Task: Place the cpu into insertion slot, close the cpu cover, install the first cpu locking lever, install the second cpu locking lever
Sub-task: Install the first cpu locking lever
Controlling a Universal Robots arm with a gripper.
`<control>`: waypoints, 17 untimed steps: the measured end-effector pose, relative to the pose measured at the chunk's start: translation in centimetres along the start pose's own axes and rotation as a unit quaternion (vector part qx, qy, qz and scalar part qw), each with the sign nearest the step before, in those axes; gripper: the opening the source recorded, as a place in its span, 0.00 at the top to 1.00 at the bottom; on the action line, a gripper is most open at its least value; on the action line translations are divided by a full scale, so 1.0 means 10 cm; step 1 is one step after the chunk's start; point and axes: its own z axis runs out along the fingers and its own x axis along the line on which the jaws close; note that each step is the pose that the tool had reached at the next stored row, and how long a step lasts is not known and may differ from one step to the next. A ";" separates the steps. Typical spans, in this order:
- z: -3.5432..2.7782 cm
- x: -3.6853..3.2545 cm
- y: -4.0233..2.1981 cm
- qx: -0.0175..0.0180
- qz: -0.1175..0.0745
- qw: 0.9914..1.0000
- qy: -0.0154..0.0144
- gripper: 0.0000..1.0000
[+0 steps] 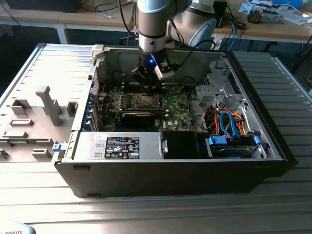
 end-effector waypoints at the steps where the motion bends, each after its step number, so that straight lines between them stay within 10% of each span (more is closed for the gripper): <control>1: 0.001 -0.003 0.000 0.000 0.000 1.000 0.000 0.89; 10: -0.111 -0.008 -0.019 0.000 0.000 1.000 0.000 0.89; 17: -0.117 -0.018 -0.319 0.000 -0.001 1.000 0.000 0.89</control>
